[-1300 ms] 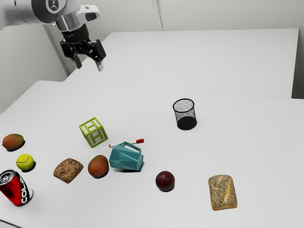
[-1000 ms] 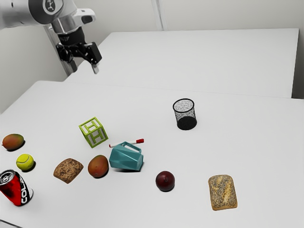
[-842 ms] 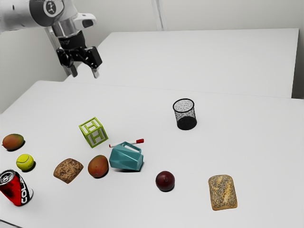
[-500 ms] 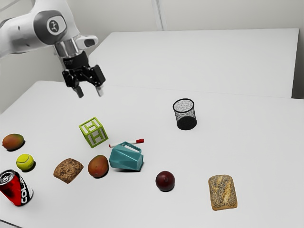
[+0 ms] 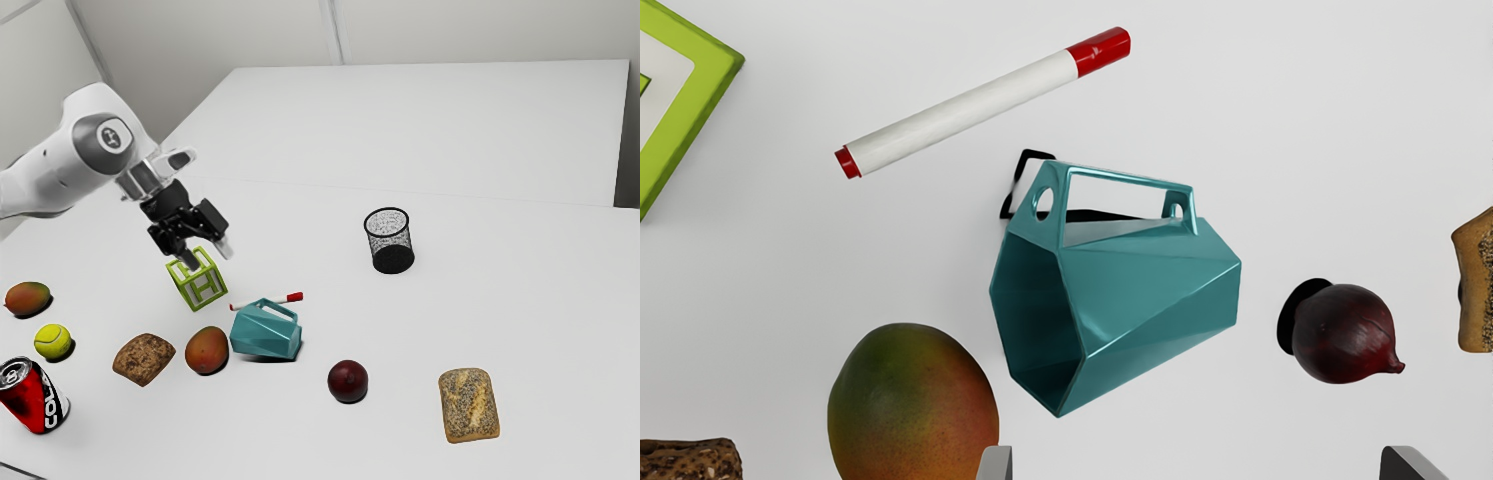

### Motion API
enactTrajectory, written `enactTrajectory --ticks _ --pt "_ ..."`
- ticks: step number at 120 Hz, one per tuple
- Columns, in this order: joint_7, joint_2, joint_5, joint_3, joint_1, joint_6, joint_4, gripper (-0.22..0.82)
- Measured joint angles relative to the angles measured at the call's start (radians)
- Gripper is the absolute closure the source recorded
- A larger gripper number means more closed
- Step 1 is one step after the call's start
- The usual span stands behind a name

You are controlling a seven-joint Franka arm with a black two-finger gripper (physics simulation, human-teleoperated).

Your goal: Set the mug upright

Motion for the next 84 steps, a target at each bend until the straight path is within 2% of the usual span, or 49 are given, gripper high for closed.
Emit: enactTrajectory --ticks 38,84 --pt "0.162 0.029 -0.095 0.0 0.009 0.104 -0.104 0.0" --pt "0.284 0.083 -0.225 0.0 0.043 0.125 -0.162 0.0"
